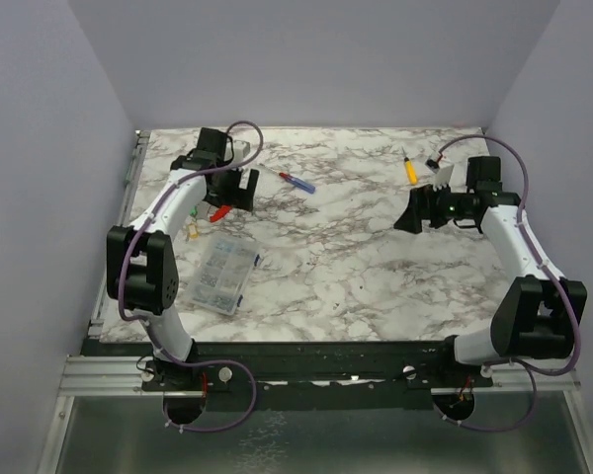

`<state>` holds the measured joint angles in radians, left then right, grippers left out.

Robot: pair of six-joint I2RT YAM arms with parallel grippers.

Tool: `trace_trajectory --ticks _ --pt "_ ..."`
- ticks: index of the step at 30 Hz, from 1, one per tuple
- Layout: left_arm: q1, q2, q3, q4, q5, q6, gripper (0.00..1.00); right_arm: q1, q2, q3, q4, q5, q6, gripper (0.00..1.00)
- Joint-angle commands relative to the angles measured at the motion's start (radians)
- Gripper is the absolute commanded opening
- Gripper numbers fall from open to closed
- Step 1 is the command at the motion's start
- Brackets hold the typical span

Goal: Remove the keys from the keyring

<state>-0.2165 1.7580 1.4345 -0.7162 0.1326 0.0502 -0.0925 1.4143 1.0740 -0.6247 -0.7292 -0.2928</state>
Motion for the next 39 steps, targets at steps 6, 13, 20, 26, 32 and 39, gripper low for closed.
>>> trace_trajectory --ticks 6,13,20,26,32,39 --pt "0.275 0.134 0.241 0.013 0.069 0.045 0.99 0.002 0.078 0.163 0.025 -0.038 0.033 1.0" --pt "0.33 0.281 0.337 0.022 -0.019 0.12 0.99 0.001 0.121 0.182 0.032 -0.037 0.063 1.0" --pt "0.328 0.386 0.374 0.026 0.09 0.108 0.99 0.001 0.135 0.192 0.002 -0.029 0.038 1.0" --pt "0.306 0.429 0.35 0.048 0.083 0.132 0.92 0.002 0.134 0.186 -0.003 -0.02 0.032 1.0" --pt "0.265 0.471 0.359 0.064 0.038 0.203 0.71 0.001 0.138 0.178 -0.012 -0.021 0.025 1.0" --pt "0.22 0.492 0.337 0.066 -0.017 0.251 0.59 0.001 0.138 0.176 -0.021 -0.03 0.016 1.0"
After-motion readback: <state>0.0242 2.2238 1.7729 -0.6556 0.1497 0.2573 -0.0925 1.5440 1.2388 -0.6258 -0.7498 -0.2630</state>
